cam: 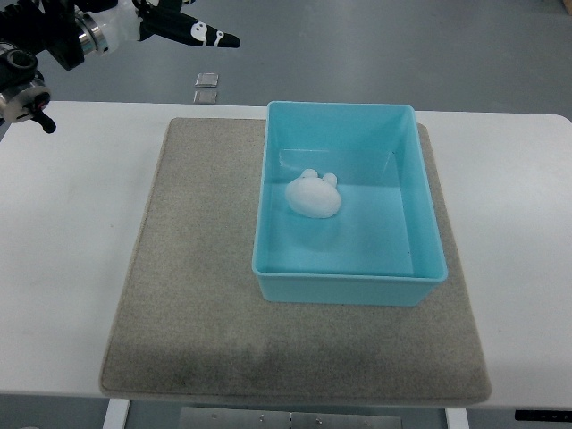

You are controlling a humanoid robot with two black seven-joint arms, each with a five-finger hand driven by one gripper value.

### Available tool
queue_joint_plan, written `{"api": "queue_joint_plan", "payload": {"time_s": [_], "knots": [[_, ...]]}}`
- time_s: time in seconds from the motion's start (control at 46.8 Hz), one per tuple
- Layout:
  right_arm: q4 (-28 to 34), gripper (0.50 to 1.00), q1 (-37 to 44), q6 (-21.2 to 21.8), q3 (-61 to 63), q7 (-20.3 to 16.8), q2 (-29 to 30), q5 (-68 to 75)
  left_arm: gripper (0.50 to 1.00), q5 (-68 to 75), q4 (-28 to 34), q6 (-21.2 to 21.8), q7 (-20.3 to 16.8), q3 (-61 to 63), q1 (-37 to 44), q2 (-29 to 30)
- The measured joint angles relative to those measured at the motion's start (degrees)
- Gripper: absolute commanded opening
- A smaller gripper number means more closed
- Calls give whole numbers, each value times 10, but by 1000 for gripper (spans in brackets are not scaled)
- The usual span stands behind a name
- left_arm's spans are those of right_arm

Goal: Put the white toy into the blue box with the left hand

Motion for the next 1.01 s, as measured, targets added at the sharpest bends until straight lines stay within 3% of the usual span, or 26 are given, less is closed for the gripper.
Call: {"api": "queue_joint_plan", "payload": {"time_s": [0.064,0.171,0.492,0.578,0.813,1.005], "knots": [[0,936,0,0,0,0,0,0,994,-56,9,0,38,1,1,12],[0,936,0,0,0,0,0,0,994,-126,29,-2,69,2,5,20],[0,936,0,0,0,0,0,0,994,-273,35,-83,77,-2,65,28],[0,936,0,0,0,0,0,0,994,-328,36,-99,95,-2,82,33],[0,936,0,0,0,0,0,0,994,-446,35,-105,160,-12,119,40],[0,936,0,0,0,0,0,0,994,-476,32,-105,172,-38,146,40]]}}
